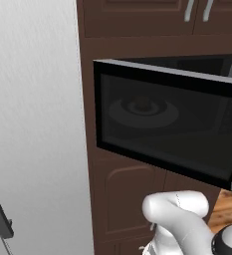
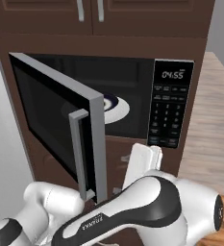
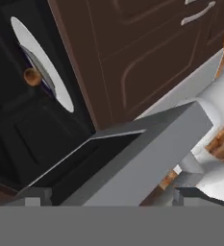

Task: Retrieve the reheated potato from the microwave, then place the potato, cheese, and condiment on the cutting board.

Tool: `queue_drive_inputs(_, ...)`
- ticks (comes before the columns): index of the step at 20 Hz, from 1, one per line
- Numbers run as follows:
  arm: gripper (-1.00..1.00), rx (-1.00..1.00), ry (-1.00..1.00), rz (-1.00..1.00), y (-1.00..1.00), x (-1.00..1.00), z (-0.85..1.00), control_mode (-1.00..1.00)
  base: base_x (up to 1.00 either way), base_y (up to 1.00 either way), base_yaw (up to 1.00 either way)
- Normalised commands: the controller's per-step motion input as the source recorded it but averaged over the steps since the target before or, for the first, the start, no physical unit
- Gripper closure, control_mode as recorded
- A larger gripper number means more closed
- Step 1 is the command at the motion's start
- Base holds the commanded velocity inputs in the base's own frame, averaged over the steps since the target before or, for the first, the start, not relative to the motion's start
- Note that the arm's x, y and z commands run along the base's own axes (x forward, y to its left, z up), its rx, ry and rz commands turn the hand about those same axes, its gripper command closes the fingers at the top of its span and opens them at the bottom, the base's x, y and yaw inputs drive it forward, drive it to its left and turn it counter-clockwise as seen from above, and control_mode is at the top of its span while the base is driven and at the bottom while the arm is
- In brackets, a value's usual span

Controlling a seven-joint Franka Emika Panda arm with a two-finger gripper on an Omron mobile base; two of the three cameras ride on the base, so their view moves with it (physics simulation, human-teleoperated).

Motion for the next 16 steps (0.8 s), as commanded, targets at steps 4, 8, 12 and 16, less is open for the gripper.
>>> queue_drive_inputs(4,-1.00,0.13,-0.01,0.17,-0.23,0.52,-0.01,-1.00,0.00,0.00,0.00)
queue_drive_inputs(8,-1.00,0.08,-0.08,0.18,-0.11,0.38,0.00,-1.00,0.00,0.00,0.00)
queue_drive_inputs(12,-1.00,0.00,-0.17,0.17,0.00,0.26,-0.05,-1.00,0.00,0.00,0.00)
queue_drive_inputs(16,-1.00,0.00,-0.14,0.10,0.00,0.22,-0.12,-1.00,0.00,0.00,0.00)
